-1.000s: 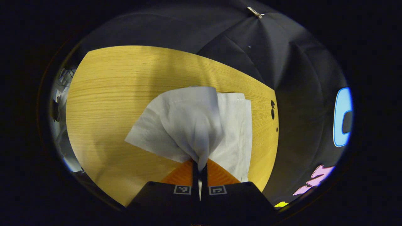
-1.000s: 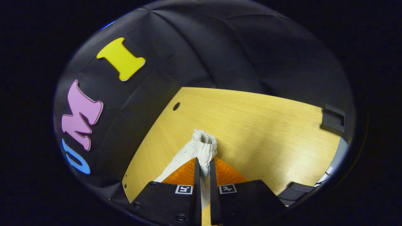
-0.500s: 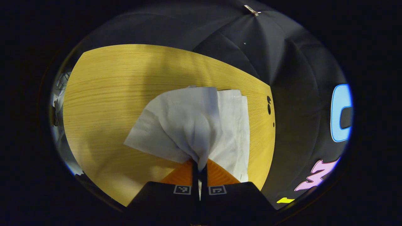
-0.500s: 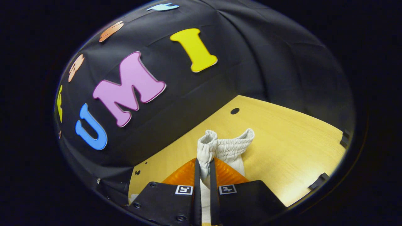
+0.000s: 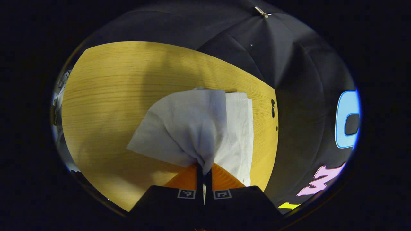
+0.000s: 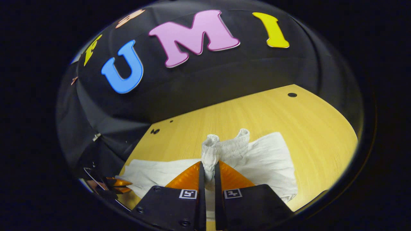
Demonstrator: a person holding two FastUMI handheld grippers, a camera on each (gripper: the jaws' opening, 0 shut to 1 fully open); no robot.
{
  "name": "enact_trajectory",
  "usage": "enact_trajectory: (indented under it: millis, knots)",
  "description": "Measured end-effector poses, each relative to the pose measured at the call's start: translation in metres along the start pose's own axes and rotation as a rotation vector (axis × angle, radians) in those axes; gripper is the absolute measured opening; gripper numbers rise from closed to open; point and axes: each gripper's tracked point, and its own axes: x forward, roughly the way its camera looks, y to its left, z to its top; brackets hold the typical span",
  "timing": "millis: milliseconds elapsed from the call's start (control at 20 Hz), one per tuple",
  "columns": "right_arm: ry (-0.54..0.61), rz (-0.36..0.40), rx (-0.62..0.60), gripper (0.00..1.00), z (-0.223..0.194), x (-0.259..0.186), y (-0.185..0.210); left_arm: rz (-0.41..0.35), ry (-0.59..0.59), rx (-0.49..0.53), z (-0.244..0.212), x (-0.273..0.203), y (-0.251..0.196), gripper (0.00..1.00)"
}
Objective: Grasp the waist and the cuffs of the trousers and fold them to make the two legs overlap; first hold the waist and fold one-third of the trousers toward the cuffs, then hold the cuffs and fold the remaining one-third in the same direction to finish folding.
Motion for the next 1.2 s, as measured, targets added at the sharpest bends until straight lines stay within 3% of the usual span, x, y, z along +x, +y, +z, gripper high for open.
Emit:
enact_trajectory:
  millis: [350, 450, 500, 550, 600, 700, 750, 850, 1050, 1200]
  knots:
    - [0.282, -0.006, -0.137, 0.16, -0.109, 0.022, 0.012, -0.007, -0.002, 0.005, 0.002, -0.002, -0.001, 0.06]
    - [0.290, 0.038, -0.111, 0.27, -0.111, 0.022, 0.024, -0.007, -0.003, 0.008, 0.002, -0.002, -0.001, 0.06]
    - [0.293, 0.078, -0.073, 0.42, -0.109, 0.021, 0.034, -0.007, -0.003, 0.009, 0.002, -0.002, -0.001, 0.06]
    - [0.299, 0.114, -0.029, 0.41, -0.108, 0.015, 0.042, -0.007, -0.005, 0.009, 0.003, -0.002, -0.001, 0.06]
    - [0.299, 0.154, 0.016, 0.76, -0.102, 0.011, 0.048, -0.008, -0.007, 0.011, 0.002, -0.001, -0.001, 0.06]
    - [0.301, 0.257, 0.155, 0.86, -0.092, -0.007, 0.067, -0.009, -0.006, 0.016, 0.002, -0.001, -0.001, 0.06]
    - [0.290, 0.335, 0.266, 0.87, -0.080, -0.023, 0.080, -0.015, -0.004, 0.013, 0.003, 0.000, -0.002, 0.06]
    - [0.276, 0.376, 0.374, 0.90, -0.067, -0.048, 0.076, -0.031, 0.002, -0.007, 0.004, -0.002, -0.002, 0.06]
    - [0.229, 0.317, 0.456, 0.90, -0.059, -0.088, 0.033, -0.079, 0.006, -0.102, 0.005, -0.003, -0.004, 0.06]
    - [0.219, 0.267, 0.442, 0.90, -0.063, -0.120, -0.002, -0.089, -0.001, -0.076, 0.007, -0.005, -0.009, 0.06]
